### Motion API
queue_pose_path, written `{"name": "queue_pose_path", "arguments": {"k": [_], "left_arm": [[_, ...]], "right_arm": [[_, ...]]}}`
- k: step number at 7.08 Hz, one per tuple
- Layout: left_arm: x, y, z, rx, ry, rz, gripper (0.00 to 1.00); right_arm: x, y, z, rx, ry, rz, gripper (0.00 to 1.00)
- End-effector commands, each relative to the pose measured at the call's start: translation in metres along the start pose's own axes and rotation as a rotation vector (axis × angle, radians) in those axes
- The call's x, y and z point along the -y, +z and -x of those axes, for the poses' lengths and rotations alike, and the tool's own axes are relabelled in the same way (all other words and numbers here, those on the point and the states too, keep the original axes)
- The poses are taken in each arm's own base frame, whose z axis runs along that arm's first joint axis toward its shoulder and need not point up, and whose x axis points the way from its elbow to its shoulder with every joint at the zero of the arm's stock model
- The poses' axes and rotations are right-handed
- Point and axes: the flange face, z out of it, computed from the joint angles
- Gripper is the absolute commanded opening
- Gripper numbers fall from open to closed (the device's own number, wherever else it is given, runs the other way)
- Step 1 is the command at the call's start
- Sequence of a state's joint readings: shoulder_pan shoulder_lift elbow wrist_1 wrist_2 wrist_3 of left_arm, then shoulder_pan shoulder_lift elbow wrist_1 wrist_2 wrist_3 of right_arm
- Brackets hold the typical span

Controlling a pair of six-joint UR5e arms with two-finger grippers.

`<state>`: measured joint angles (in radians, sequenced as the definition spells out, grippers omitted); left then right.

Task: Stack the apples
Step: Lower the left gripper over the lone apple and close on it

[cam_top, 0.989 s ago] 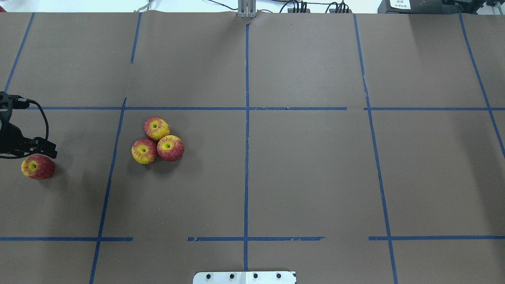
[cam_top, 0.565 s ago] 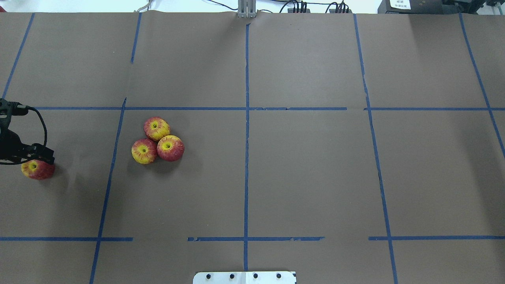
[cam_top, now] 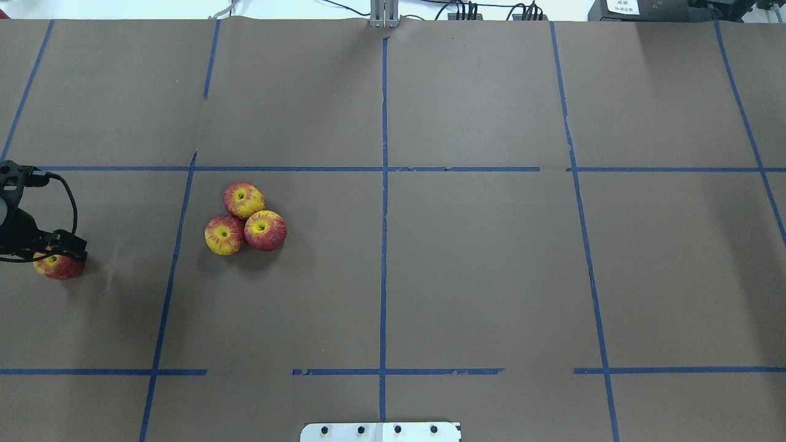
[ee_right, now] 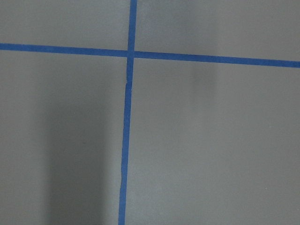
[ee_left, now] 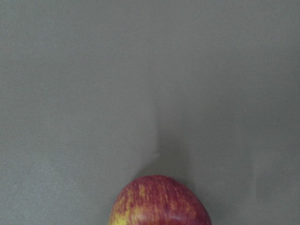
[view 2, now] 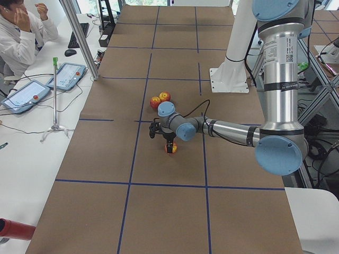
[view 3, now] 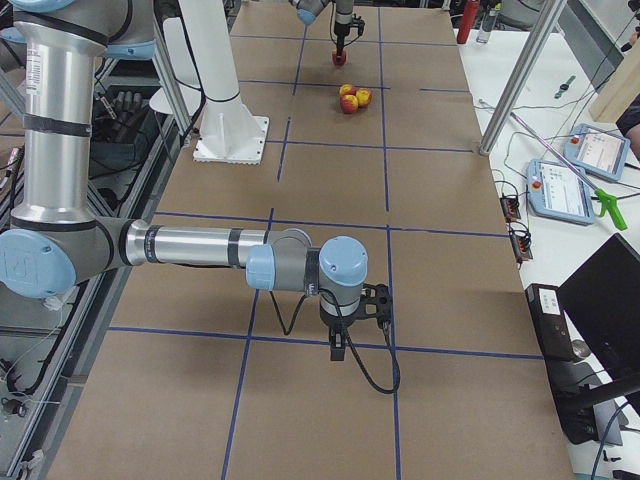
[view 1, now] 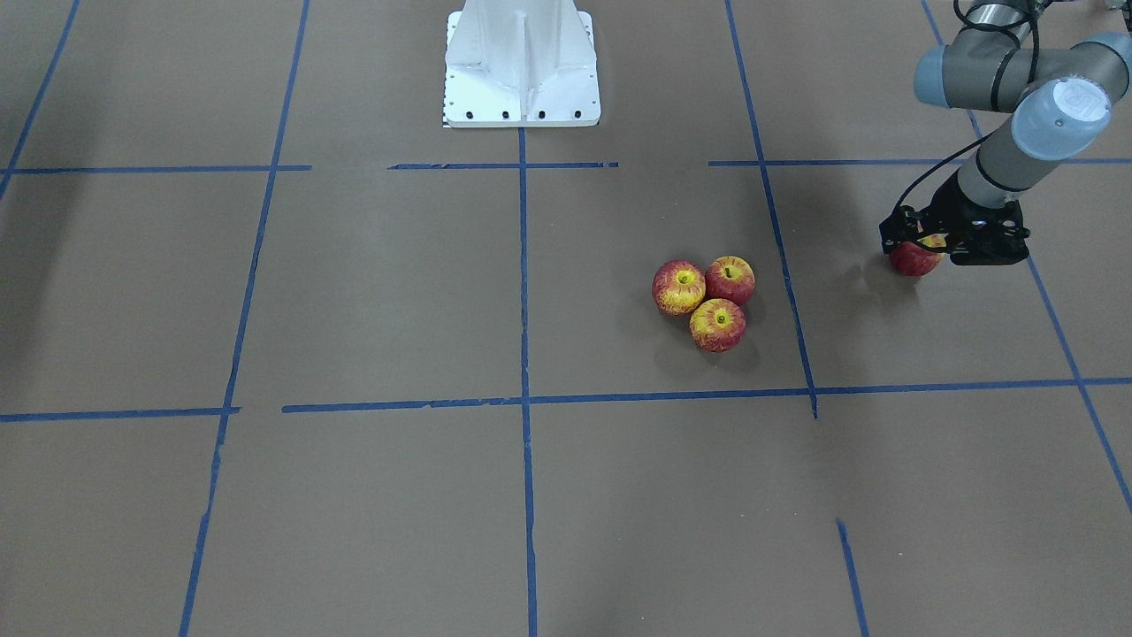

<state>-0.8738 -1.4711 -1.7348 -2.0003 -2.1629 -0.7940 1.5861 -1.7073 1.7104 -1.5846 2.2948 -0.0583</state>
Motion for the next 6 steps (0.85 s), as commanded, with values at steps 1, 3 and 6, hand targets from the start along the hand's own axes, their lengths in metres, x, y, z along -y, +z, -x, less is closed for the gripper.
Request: {"name": "queue_pose_path", "arguments": {"k": [1, 3, 6], "left_arm": [[0.000, 0.005, 0.003, 0.006, 0.003, 0.008, 0.90], [0.001, 0.011, 0.006, 0.013, 0.001, 0.015, 0.87], [0.005, -0.002, -0.007, -0.012, 0.012, -0.002, 0.06]], "right_arm": [[0.000, 0.000, 0.000, 0.000, 0.000, 0.000, 1.00], [0.000, 0.000, 0.000, 0.000, 0.000, 0.000, 1.00], [0.000, 0.000, 0.000, 0.000, 0.000, 0.000, 1.00]]}}
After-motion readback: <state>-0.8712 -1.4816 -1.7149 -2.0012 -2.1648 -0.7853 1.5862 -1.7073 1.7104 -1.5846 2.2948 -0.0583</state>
